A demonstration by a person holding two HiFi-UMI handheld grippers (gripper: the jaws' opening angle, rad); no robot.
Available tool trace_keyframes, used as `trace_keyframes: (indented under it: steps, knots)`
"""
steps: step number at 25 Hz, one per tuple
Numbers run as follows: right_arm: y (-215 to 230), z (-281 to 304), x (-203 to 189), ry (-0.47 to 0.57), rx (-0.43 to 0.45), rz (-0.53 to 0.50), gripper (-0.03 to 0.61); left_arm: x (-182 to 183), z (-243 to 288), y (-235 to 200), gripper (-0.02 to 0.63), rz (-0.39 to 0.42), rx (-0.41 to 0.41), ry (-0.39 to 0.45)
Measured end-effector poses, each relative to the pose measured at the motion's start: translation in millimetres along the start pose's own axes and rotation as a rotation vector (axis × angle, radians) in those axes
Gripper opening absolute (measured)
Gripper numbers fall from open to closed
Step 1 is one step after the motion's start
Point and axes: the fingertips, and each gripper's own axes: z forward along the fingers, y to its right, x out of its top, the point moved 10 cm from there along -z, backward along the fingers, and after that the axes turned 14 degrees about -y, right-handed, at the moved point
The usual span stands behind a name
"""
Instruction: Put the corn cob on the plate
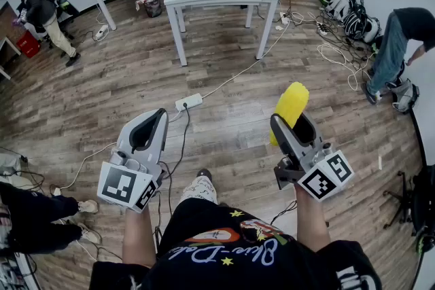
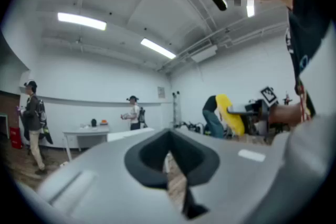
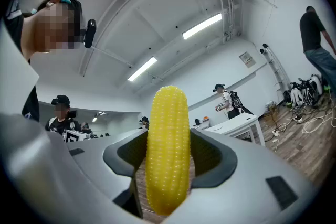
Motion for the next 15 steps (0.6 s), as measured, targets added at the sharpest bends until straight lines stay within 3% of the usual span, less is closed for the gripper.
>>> trace_keyframes:
  steps: [8,15]
  knots:
    - [61,67,23,-0.008,-0.014,-0.003,0.238,2,91,-51,-0.002,-0.043,-0.018,0.0]
    - [122,162,78,-0.008,-0.031,-0.06,0.238,21,198,-130,-0.002,-0.042,-0.053,0.016]
